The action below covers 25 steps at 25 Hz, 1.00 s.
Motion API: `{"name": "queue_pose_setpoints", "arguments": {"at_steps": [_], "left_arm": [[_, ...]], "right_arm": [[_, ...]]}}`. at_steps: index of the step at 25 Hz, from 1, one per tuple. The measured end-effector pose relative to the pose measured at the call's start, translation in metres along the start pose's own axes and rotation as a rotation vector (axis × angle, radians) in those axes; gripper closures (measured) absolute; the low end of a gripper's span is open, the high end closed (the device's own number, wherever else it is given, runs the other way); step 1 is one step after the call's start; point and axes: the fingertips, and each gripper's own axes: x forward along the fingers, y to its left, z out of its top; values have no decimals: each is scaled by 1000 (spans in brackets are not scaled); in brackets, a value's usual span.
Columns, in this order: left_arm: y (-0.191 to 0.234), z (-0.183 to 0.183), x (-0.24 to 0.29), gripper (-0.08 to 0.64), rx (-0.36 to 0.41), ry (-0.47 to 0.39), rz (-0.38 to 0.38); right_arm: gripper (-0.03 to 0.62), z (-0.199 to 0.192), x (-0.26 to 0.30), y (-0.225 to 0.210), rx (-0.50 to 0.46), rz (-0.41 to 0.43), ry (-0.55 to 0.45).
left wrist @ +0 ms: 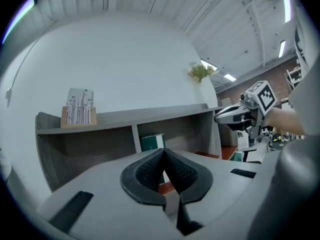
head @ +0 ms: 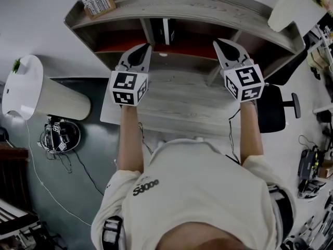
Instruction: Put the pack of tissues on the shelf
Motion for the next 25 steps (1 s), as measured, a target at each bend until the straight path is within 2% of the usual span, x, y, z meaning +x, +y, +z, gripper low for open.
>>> {"name": "queue_pose_setpoints", "arguments": {"at_steps": [6, 11, 25], "left_arm": [[7, 18, -12, 541, 64, -33, 14], [12, 22, -18, 541, 63, -50, 30], [1, 19, -18, 541, 71, -38, 3]], "right_arm": [[588, 14, 0, 0, -18, -9, -26], [588, 21, 0, 8, -46, 0, -33], [588, 21, 1, 28, -85, 39, -10]]}}
